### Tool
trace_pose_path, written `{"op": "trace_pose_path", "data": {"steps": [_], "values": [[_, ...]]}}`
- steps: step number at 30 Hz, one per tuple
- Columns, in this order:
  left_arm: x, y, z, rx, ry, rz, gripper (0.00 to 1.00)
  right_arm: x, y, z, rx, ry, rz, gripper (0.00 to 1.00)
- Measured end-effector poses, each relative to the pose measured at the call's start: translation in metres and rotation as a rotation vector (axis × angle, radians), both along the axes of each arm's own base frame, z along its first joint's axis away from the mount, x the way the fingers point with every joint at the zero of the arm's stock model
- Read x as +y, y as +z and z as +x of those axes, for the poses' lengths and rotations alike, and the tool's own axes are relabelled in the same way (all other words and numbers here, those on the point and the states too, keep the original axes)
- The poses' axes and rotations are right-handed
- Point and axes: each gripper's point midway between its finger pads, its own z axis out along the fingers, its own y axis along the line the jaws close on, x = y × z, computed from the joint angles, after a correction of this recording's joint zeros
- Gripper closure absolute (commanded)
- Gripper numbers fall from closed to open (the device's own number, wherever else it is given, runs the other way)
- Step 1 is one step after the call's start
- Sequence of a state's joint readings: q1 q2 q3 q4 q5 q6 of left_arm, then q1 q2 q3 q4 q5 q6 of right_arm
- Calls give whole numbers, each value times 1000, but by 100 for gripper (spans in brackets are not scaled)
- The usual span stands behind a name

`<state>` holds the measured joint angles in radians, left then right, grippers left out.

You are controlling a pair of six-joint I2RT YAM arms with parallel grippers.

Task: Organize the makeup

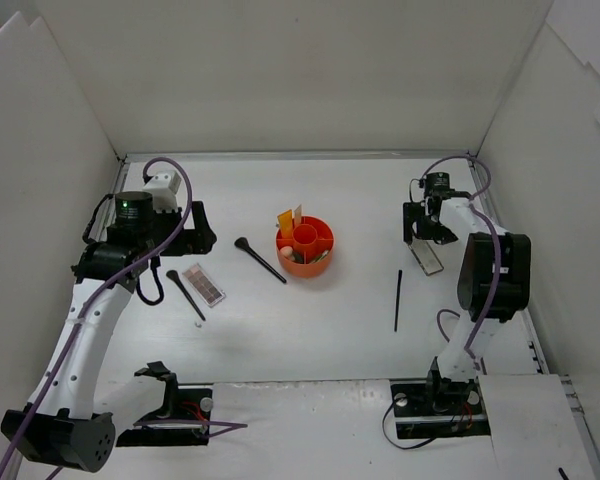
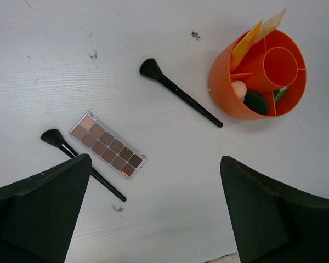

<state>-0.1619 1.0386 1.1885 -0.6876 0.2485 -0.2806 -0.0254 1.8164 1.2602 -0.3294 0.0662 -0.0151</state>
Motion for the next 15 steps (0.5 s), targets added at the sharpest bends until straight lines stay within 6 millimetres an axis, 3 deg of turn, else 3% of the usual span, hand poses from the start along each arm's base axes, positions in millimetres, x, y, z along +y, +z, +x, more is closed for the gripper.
{"op": "trace_pose_path", "data": {"steps": [4,15], "values": [[-2,0,0,-12,-25,3,0,-7,-26,3,74,22,21,17],[-2,-12,-1,6,-40,19,0,7,-40,19,126,124,116,23]]}}
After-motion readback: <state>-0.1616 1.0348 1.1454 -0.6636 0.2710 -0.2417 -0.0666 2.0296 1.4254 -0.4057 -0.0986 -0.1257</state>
